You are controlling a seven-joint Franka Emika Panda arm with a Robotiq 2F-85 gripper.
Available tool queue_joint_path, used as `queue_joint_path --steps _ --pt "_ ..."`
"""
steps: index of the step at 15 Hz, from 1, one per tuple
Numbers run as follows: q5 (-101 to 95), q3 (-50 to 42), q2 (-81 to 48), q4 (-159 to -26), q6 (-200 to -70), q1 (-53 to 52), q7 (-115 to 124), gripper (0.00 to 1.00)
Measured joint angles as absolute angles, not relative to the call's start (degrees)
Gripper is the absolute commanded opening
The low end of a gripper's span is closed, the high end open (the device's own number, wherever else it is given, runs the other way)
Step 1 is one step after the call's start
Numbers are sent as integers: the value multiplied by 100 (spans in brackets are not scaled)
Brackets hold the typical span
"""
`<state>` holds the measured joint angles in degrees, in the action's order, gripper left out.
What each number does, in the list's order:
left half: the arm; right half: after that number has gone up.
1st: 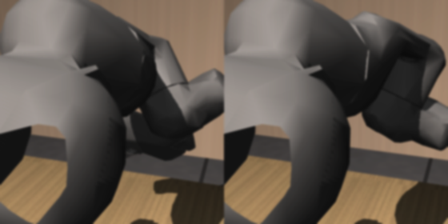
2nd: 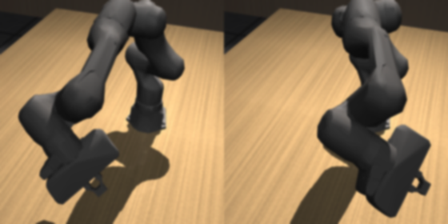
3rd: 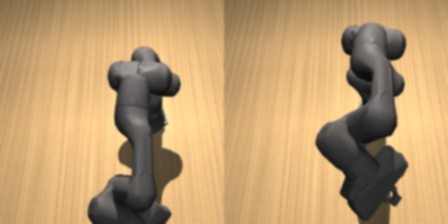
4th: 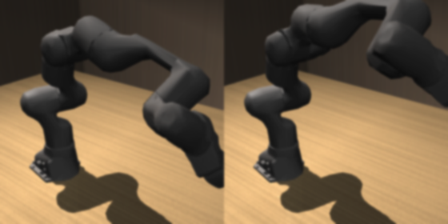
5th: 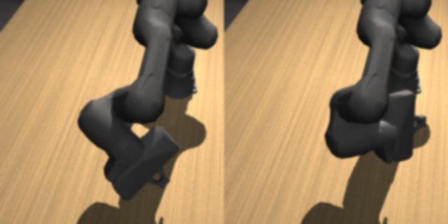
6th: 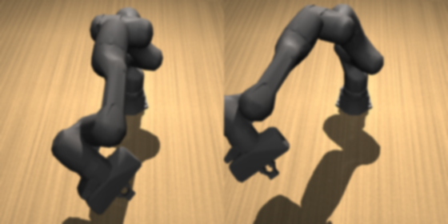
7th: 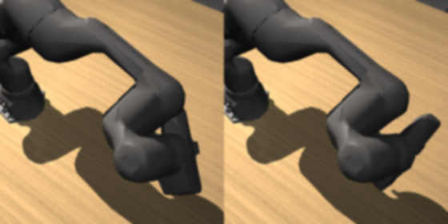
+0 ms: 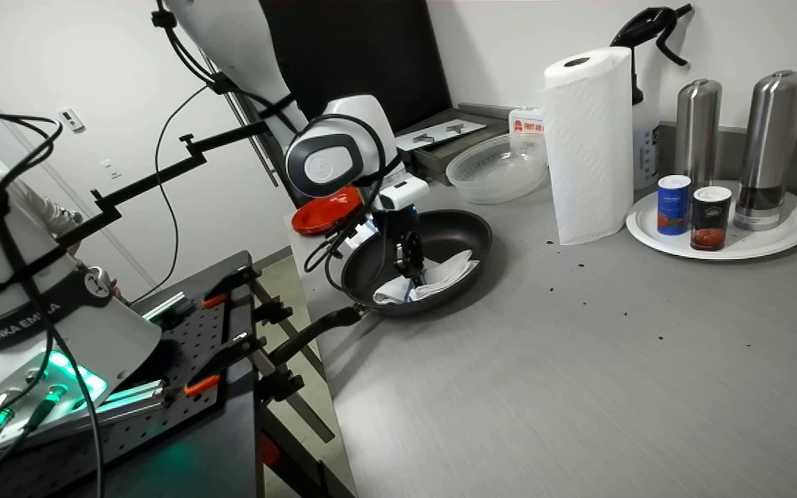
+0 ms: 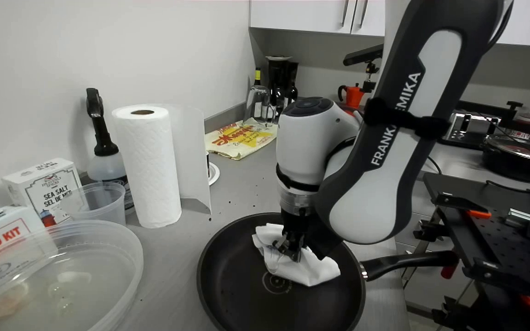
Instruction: Pick up the cloth from the counter and wipe the pan
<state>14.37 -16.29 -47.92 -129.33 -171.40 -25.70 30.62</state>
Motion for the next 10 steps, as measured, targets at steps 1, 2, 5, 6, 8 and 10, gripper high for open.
queue_joint_path --steps 1,2,5,6,8,10 --pt "1438 -1539 -4757 -12928 -17090 -2520 3062 3" --pt "1438 -1445 -4724 -12924 -17044 -2478 3068 3" --pt "1438 -1131 -4627 -12915 -16892 -2361 3137 3" --pt "1438 -1032 -4607 -12909 -16845 -2333 3169 3" --pt "1438 -839 -4570 -12902 -16776 -2284 3247 3" --pt "1439 -628 -4541 -12890 -16689 -2215 3298 3"
